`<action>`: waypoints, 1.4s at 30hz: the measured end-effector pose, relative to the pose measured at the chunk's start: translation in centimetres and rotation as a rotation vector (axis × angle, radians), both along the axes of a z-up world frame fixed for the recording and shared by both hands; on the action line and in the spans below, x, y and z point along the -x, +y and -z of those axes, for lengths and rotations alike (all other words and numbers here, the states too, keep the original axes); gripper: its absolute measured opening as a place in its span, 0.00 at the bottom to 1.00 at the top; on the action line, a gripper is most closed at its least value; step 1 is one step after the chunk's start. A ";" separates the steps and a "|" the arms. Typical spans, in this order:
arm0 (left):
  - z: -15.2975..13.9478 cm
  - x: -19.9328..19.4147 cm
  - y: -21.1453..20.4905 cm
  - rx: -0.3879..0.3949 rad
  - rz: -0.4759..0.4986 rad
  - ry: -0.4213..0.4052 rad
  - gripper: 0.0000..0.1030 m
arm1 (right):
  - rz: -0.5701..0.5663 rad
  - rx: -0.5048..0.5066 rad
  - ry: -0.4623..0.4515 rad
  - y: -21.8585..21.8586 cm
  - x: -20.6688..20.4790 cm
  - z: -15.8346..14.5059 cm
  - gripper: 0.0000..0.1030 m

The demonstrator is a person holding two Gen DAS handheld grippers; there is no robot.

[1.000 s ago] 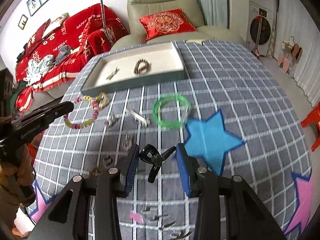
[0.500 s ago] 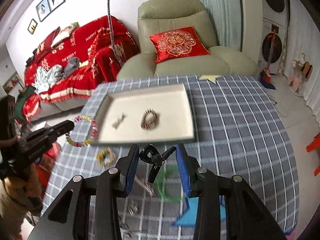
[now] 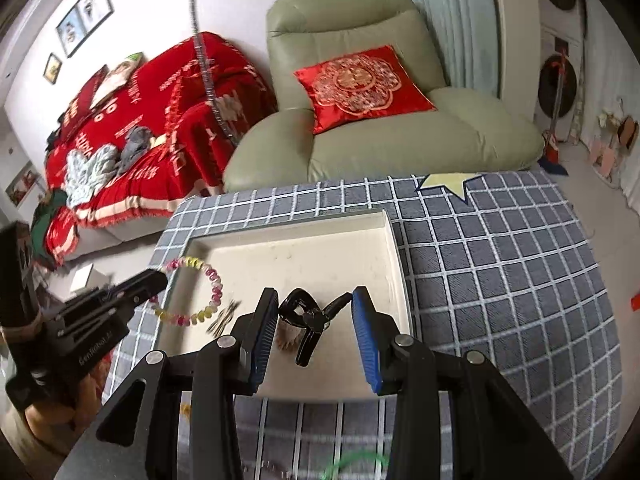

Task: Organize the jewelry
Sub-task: 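Carry both items into the tray while the right tool opens, releasing the claw clip, then open the left tool to drop the beaded bracelet in the tray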

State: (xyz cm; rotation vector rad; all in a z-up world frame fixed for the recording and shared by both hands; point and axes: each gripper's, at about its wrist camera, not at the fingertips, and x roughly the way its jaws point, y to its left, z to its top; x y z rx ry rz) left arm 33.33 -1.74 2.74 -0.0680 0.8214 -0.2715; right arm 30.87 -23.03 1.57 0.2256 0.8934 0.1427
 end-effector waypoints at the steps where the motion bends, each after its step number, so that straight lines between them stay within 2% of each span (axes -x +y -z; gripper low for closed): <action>1: 0.5 -0.6 -0.1 0.000 -0.008 0.011 0.25 | 0.011 -0.012 0.011 -0.2 -0.6 0.8 0.40; 3: 1.8 -2.1 -0.2 -0.009 -0.024 0.031 0.25 | 0.021 -0.018 0.022 -0.3 -1.1 1.5 0.40; 7: 4.3 -4.2 -0.4 -0.027 -0.040 0.071 0.25 | 0.055 0.000 0.075 -0.7 -3.7 5.5 0.40; 12: 6.2 -5.7 -0.8 -0.048 -0.047 0.098 0.25 | 0.053 0.038 0.099 -0.7 -4.9 7.9 0.40; 15: 7.0 -6.2 -1.3 -0.093 -0.050 0.098 0.25 | 0.051 0.053 0.105 -0.5 -5.2 8.6 0.40; 21: 7.7 -6.6 -2.1 -0.134 -0.043 0.103 0.25 | 0.046 0.072 0.129 -0.3 -5.5 10.3 0.40; 26: 8.3 -6.3 -2.6 -0.178 -0.043 0.102 0.25 | 0.022 0.097 0.124 0.3 -5.3 10.4 0.41; 28: 8.5 -6.4 -2.6 -0.177 -0.052 0.117 0.25 | 0.016 0.108 0.124 0.5 -5.2 10.4 0.47; 32: 8.7 -6.5 -2.5 -0.182 -0.059 0.130 0.25 | 0.008 0.090 0.113 0.7 -5.0 10.1 0.75; 34: 8.9 -6.4 -2.5 -0.187 -0.060 0.132 0.25 | 0.012 0.039 0.085 0.4 -4.5 9.0 0.75; 39: 8.6 -6.0 -2.2 -0.177 -0.068 0.127 0.25 | 0.015 -0.014 0.036 0.1 -2.7 6.8 0.78; 42: 8.2 -5.6 -2.3 -0.186 -0.069 0.097 0.25 | 0.023 -0.041 0.024 -0.3 -1.5 6.0 0.80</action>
